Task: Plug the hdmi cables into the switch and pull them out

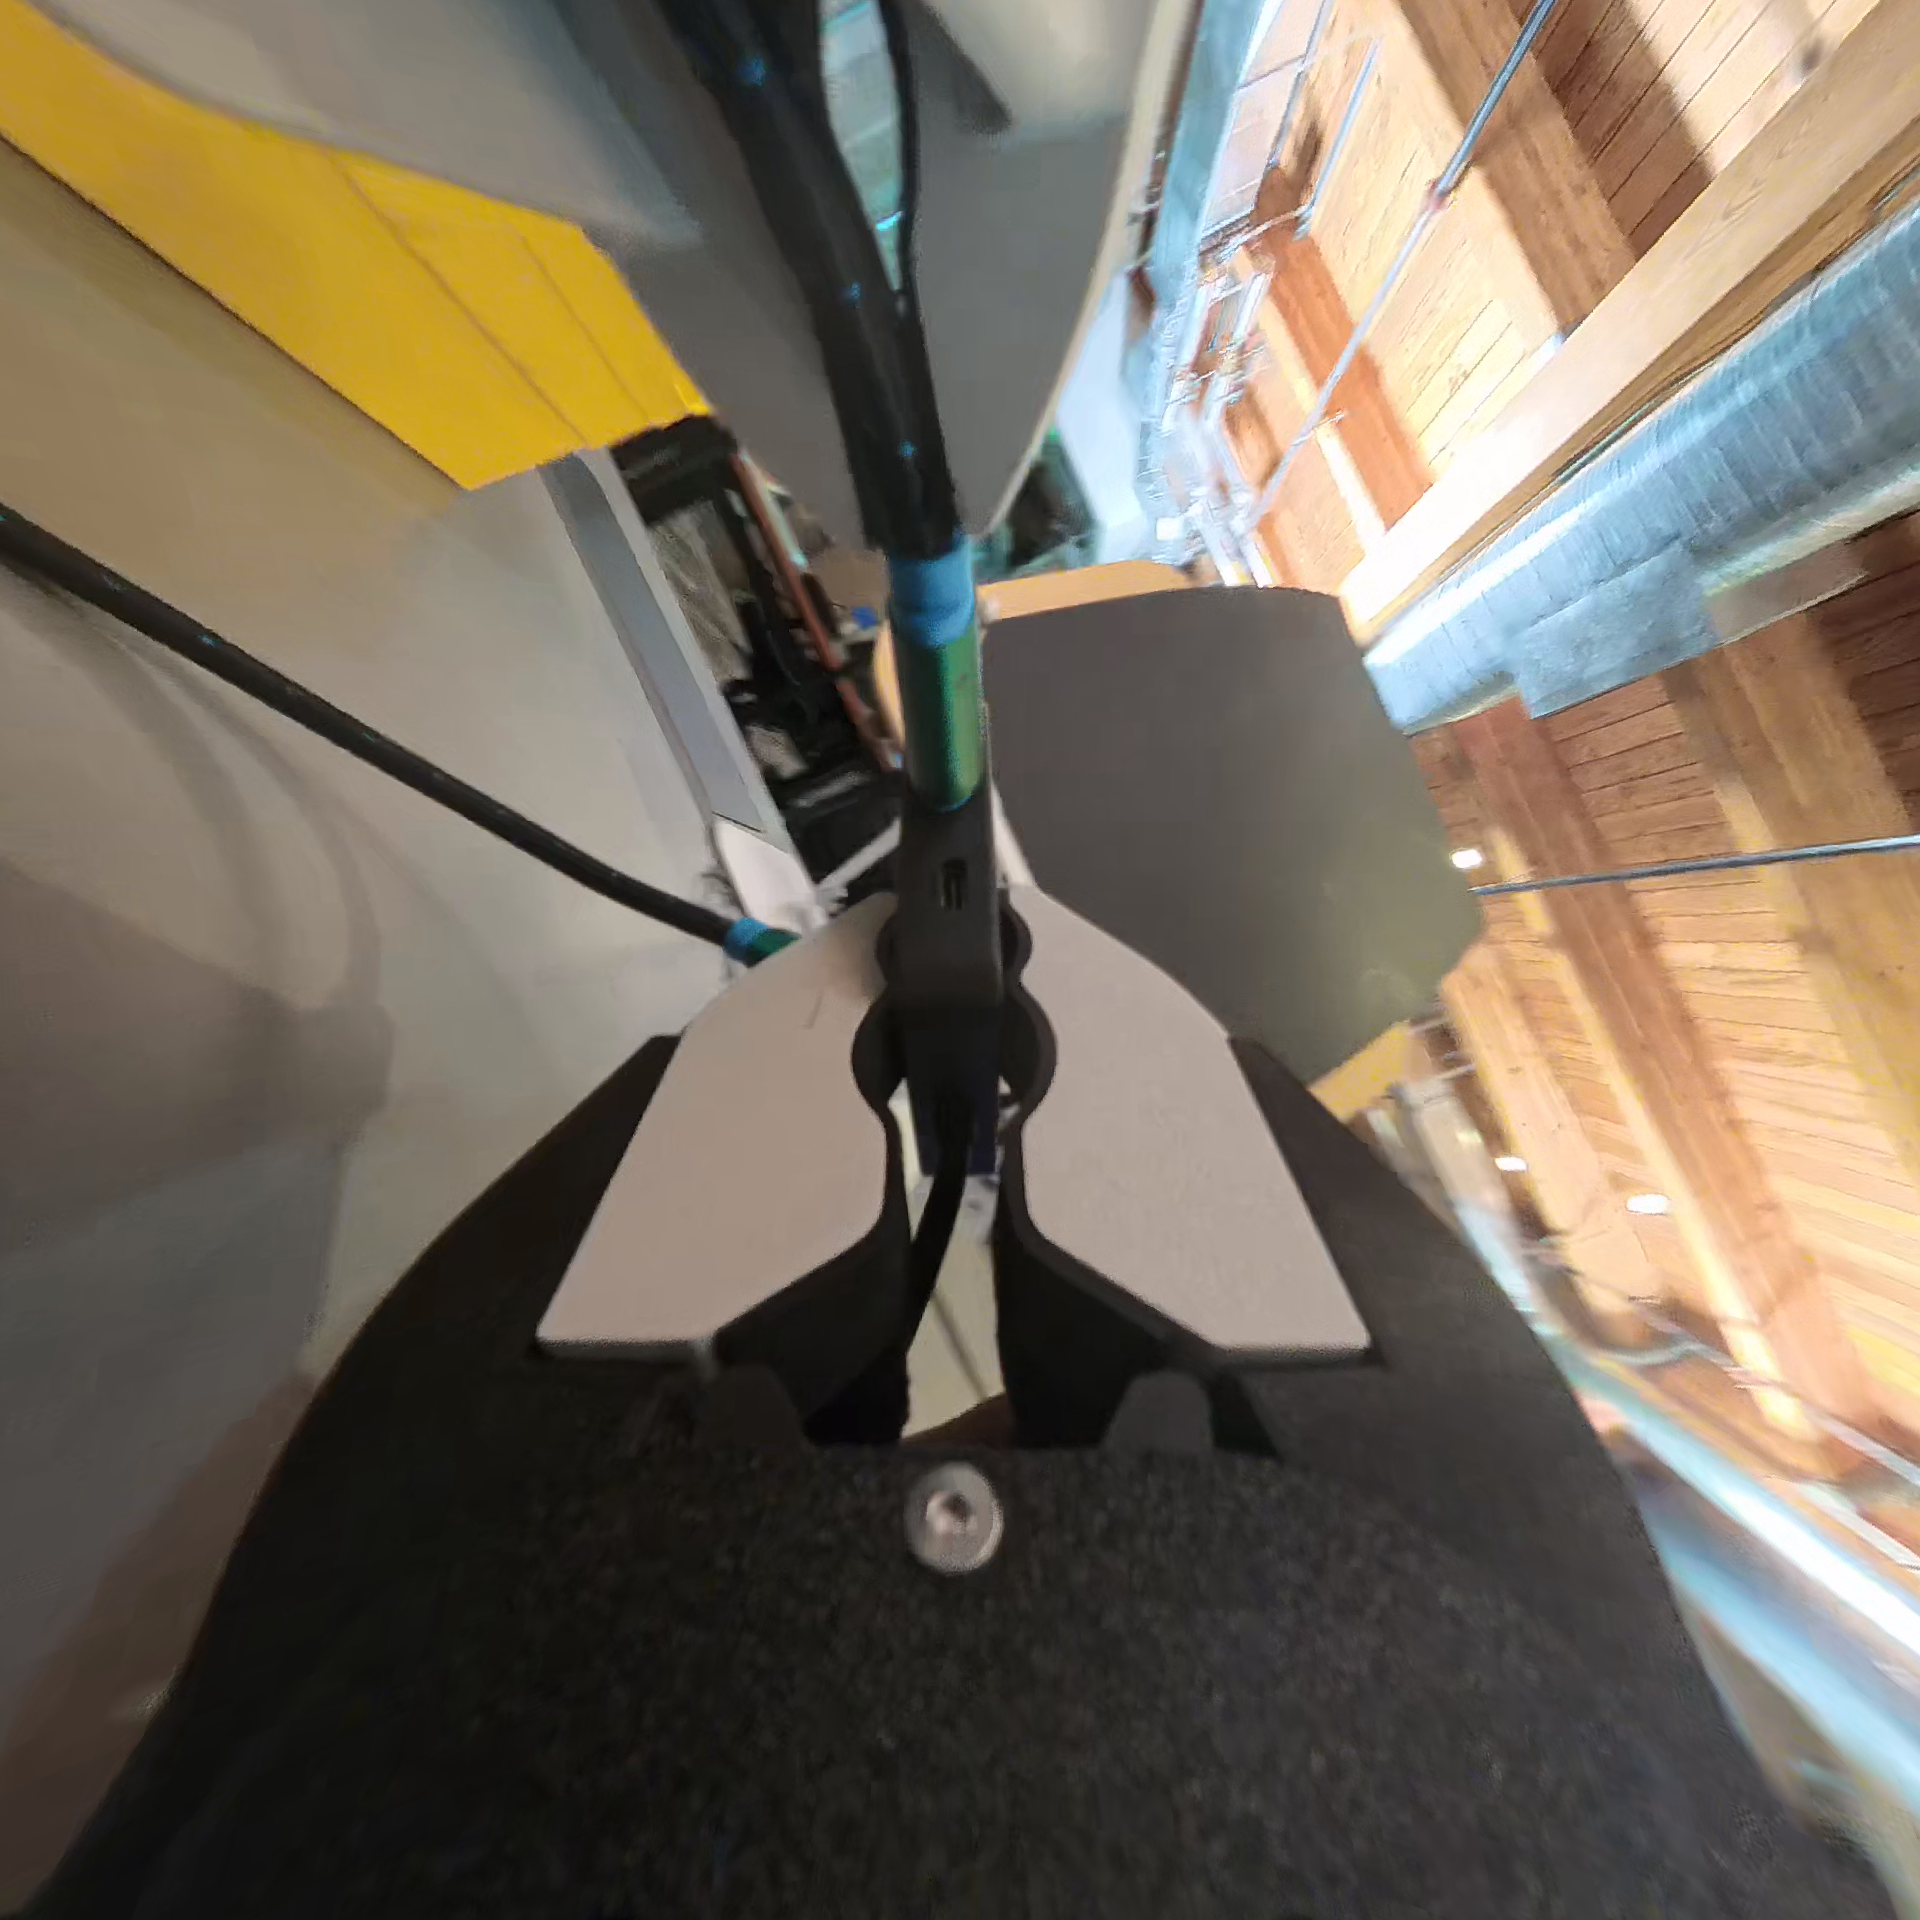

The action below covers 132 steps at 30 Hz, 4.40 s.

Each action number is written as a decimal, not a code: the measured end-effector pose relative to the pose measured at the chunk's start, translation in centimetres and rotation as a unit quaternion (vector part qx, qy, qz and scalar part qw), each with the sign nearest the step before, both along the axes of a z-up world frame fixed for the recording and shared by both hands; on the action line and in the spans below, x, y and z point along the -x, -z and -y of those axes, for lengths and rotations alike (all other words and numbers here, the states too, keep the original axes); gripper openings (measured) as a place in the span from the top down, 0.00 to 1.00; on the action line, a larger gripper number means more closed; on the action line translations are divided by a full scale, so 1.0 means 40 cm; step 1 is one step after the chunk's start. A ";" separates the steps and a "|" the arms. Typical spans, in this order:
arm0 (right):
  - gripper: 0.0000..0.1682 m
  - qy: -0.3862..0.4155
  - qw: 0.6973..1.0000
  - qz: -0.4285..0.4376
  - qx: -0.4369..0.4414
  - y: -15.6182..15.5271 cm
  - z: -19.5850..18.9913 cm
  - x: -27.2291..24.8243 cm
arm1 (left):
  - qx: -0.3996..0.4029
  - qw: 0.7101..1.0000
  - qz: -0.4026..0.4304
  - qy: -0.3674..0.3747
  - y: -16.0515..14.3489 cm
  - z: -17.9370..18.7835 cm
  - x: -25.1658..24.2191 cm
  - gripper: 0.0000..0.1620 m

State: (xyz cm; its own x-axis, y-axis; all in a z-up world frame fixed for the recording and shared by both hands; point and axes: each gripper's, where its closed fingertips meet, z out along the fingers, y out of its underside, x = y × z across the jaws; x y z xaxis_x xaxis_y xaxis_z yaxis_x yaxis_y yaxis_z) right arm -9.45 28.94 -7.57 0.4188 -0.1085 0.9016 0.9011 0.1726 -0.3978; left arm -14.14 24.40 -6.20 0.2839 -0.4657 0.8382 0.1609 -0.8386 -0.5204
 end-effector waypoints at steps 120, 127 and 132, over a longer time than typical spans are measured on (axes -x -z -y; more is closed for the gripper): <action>0.69 0.232 0.754 -0.601 0.128 0.108 0.665 -0.503 | -0.290 0.883 -0.325 -0.177 0.103 0.055 0.700 0.61; 0.67 0.181 0.797 -0.546 0.185 0.120 0.504 -0.367 | -0.313 0.882 -0.322 -0.142 0.105 0.068 0.615 0.60; 0.61 0.159 0.815 -0.509 0.229 0.130 0.434 -0.249 | -0.300 0.915 -0.260 -0.076 0.101 0.139 0.419 0.61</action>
